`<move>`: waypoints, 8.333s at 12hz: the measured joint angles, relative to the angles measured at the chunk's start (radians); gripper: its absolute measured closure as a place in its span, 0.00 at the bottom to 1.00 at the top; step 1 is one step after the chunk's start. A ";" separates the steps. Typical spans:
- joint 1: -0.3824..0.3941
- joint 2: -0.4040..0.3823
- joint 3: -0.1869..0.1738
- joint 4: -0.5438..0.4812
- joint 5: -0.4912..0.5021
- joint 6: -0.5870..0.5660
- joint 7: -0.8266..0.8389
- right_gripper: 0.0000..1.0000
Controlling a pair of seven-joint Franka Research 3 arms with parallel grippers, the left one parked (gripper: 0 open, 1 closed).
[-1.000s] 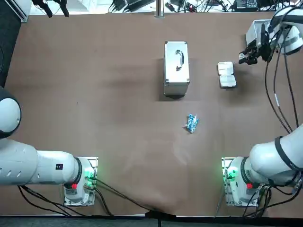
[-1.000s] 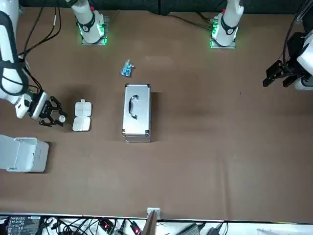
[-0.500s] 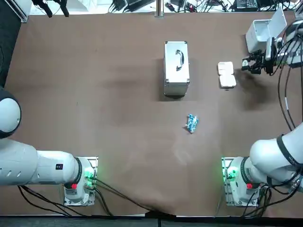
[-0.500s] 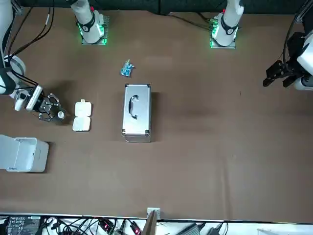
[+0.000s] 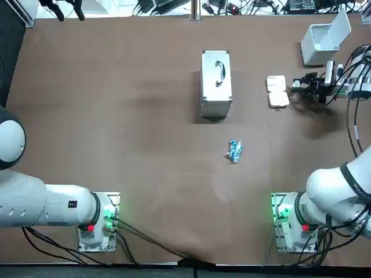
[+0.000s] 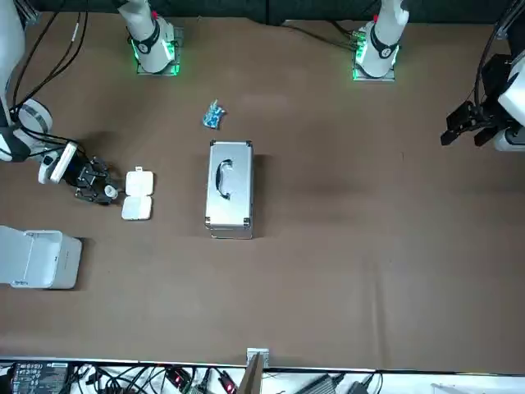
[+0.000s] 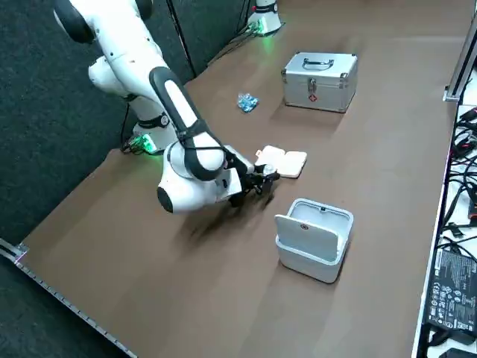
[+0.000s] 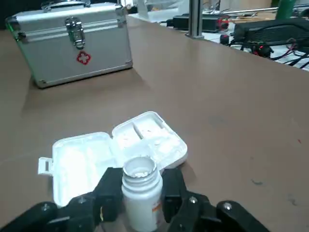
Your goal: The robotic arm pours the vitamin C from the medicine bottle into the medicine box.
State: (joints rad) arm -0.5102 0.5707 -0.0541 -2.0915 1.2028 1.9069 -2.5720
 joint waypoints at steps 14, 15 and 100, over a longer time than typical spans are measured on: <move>-0.027 0.099 0.001 0.039 0.033 -0.056 -0.021 0.46; -0.027 0.101 0.001 0.041 0.033 -0.057 -0.021 0.45; 0.558 -0.606 -0.064 0.492 -1.170 -0.294 2.452 0.33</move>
State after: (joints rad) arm 0.0480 -0.0357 -0.1184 -1.5991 0.0326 1.6133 -0.1196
